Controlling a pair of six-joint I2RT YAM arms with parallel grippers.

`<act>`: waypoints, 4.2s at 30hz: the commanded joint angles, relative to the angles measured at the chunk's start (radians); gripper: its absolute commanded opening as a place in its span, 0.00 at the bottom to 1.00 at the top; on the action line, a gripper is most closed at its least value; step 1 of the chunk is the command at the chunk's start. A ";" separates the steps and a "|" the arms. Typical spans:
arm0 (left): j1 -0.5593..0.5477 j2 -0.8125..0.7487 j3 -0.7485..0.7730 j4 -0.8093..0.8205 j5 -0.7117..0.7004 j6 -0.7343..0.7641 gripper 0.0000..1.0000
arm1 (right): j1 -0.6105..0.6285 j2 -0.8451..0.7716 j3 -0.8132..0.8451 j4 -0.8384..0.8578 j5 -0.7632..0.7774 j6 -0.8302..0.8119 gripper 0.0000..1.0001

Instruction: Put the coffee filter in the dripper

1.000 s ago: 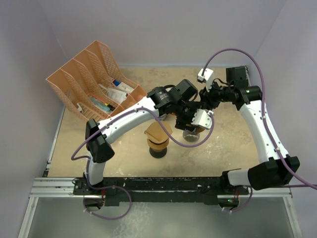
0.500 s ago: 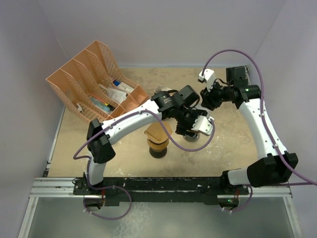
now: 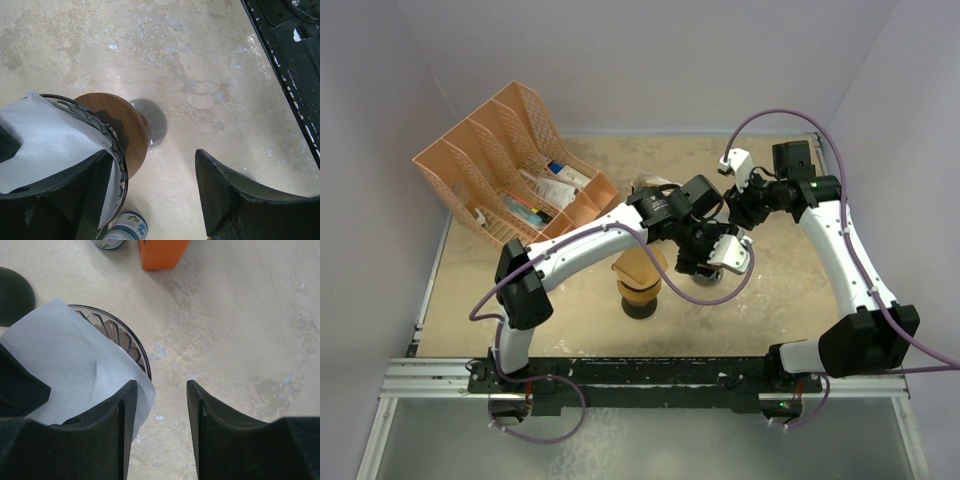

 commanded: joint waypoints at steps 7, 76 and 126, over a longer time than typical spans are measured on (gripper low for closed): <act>-0.004 -0.012 -0.038 0.057 0.022 -0.033 0.66 | -0.006 -0.028 -0.012 0.010 0.001 -0.026 0.49; -0.008 -0.039 0.037 -0.040 -0.008 0.029 0.73 | -0.006 -0.014 0.031 0.006 -0.056 0.014 0.52; 0.000 -0.102 0.087 -0.039 -0.070 -0.041 0.79 | -0.006 -0.078 0.088 -0.005 -0.103 0.040 0.72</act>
